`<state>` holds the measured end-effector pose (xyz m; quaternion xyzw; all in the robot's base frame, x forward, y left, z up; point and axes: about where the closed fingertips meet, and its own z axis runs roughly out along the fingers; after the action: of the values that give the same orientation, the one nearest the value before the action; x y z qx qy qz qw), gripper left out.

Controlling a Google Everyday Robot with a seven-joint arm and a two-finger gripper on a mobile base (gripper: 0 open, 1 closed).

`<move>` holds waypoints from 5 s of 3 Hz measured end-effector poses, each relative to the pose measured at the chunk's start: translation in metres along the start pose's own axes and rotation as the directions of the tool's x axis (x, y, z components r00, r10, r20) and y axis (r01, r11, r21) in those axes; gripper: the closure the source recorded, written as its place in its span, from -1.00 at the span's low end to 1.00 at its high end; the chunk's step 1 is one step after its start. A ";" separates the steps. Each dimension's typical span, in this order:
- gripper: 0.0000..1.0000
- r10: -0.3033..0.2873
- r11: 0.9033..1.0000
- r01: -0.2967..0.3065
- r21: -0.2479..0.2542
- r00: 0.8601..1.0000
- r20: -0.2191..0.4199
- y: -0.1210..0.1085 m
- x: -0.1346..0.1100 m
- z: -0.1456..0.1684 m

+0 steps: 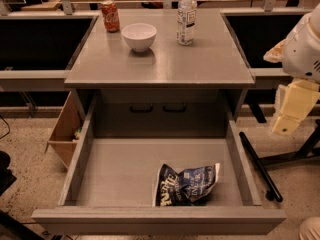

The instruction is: Pick blue chip bag from top drawer and place on counter

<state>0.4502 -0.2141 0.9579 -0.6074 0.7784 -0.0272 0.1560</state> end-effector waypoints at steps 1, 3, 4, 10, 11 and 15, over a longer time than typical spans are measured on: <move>-1.00 0.001 0.999 -0.001 -0.038 1.000 0.001 -0.008 0.004 0.038; -1.00 -0.066 0.996 0.060 -0.068 0.994 -0.082 -0.004 0.007 0.119; -1.00 -0.101 0.993 0.093 -0.070 0.988 -0.114 0.008 0.008 0.143; -1.00 -0.306 0.915 0.332 -0.227 0.941 0.145 0.065 -0.050 0.292; -0.64 -0.341 0.891 0.373 -0.258 0.926 0.161 0.092 -0.060 0.317; 1.00 -0.404 0.864 0.437 -0.248 0.898 0.176 0.085 -0.075 0.299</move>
Offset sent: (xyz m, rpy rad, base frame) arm 0.0487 0.0034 -0.1305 -0.0994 0.0973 0.0328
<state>0.4694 -0.0764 0.6698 -0.7790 0.6123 0.0865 0.1039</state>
